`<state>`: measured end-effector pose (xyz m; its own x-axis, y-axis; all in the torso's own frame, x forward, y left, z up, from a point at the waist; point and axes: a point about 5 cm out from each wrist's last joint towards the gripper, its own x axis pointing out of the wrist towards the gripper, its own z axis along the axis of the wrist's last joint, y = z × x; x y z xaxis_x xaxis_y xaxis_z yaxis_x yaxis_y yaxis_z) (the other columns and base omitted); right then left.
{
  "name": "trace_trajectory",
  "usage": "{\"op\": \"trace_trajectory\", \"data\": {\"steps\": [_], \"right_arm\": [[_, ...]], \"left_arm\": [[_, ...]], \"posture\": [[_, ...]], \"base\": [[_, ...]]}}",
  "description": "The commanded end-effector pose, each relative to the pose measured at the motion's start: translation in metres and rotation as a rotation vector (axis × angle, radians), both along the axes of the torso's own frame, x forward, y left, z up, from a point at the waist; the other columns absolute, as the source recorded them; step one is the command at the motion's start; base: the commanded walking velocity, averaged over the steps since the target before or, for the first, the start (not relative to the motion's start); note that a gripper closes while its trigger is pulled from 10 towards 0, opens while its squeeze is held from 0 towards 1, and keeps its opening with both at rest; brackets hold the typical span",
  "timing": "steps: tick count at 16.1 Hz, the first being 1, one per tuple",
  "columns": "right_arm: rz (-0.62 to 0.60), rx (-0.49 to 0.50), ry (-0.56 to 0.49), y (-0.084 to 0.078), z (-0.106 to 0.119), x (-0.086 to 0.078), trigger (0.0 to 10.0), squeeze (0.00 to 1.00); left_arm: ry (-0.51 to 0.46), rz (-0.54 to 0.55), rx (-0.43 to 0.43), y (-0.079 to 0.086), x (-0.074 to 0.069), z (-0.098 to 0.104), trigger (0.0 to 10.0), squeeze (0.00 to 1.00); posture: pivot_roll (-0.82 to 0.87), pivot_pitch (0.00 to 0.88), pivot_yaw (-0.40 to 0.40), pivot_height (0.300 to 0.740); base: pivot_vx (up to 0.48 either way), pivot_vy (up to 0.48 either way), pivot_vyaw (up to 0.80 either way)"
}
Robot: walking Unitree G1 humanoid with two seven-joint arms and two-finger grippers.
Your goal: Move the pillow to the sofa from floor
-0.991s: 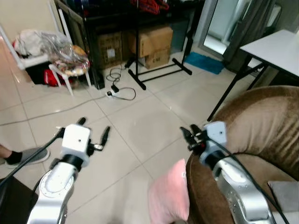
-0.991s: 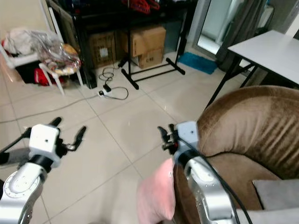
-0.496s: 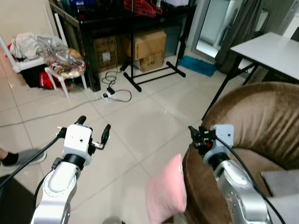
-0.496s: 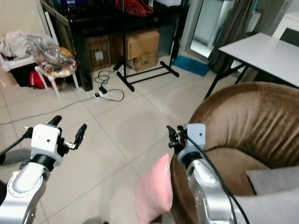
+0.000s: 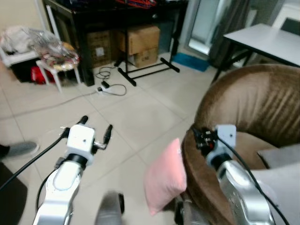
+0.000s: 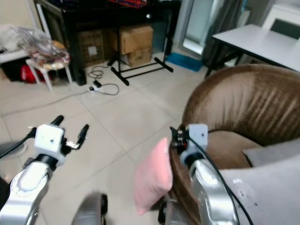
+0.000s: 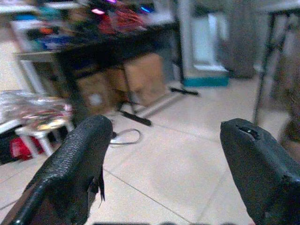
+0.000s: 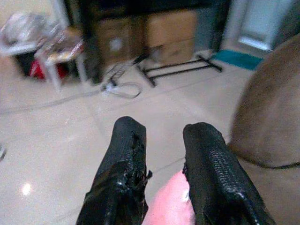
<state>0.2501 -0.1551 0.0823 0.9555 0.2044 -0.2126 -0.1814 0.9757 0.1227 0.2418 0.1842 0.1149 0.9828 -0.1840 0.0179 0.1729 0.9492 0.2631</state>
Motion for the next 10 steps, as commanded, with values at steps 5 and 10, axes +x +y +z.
{"op": "trace_trajectory", "data": {"steps": [5, 10], "right_arm": [[0.046, -0.024, 0.002, 0.0039, 0.003, 0.0063, 10.0, 0.0], [0.08, -0.084, -0.018, 0.006, 0.0049, 0.0081, 10.0, 0.0]], "left_arm": [[0.036, 0.001, -0.004, 0.0012, -0.0067, -0.0087, 10.0, 0.0], [0.029, -0.013, -0.024, 0.0021, -0.0058, -0.0073, 10.0, 0.0]], "posture": [[0.1, 0.0, -0.067, 0.603], [0.09, 0.0, -0.055, 0.603]], "base": [[0.0, 0.0, 0.0], [0.175, 0.0, 0.48]]}}
